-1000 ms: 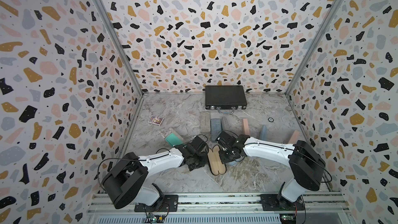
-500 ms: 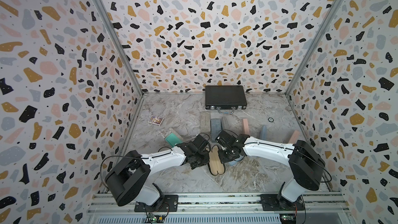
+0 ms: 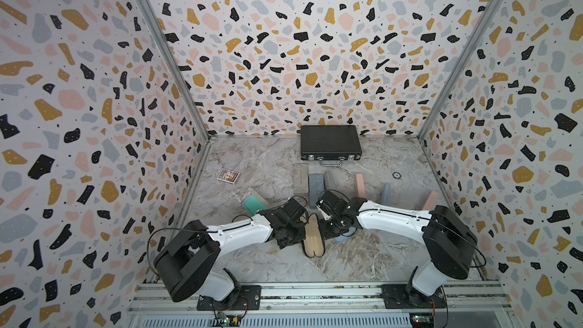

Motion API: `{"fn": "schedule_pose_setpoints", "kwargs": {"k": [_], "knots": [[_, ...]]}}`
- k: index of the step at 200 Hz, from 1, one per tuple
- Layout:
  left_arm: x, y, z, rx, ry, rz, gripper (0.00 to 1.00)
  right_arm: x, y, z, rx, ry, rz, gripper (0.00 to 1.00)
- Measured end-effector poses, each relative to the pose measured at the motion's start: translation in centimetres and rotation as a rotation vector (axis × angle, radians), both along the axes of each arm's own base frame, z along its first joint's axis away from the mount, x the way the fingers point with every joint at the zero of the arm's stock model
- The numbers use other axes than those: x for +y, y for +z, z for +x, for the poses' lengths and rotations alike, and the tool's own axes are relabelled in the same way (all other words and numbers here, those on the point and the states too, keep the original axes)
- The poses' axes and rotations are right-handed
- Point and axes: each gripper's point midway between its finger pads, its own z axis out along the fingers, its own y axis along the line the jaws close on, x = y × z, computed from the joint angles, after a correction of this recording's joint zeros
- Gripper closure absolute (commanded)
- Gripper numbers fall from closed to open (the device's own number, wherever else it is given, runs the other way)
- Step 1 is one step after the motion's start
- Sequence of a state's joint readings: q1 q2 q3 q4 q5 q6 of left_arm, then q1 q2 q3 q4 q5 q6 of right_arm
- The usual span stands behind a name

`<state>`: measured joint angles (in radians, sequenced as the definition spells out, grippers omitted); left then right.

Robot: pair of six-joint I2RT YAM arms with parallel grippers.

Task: Close the glasses case
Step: Close the glasses case at the center of the board.

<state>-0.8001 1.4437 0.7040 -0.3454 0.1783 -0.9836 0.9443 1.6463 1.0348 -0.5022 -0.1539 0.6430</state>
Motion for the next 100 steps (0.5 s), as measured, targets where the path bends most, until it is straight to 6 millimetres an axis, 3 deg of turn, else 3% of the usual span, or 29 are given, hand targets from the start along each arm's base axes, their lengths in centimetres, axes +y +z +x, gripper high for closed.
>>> {"fn": "schedule_pose_setpoints", "kwargs": {"k": [100], "knots": [[0.14,0.32,-0.20,0.009,-0.004,0.027,1.00,0.82,0.47,-0.31,0.016,0.015,0.046,0.97]]}}
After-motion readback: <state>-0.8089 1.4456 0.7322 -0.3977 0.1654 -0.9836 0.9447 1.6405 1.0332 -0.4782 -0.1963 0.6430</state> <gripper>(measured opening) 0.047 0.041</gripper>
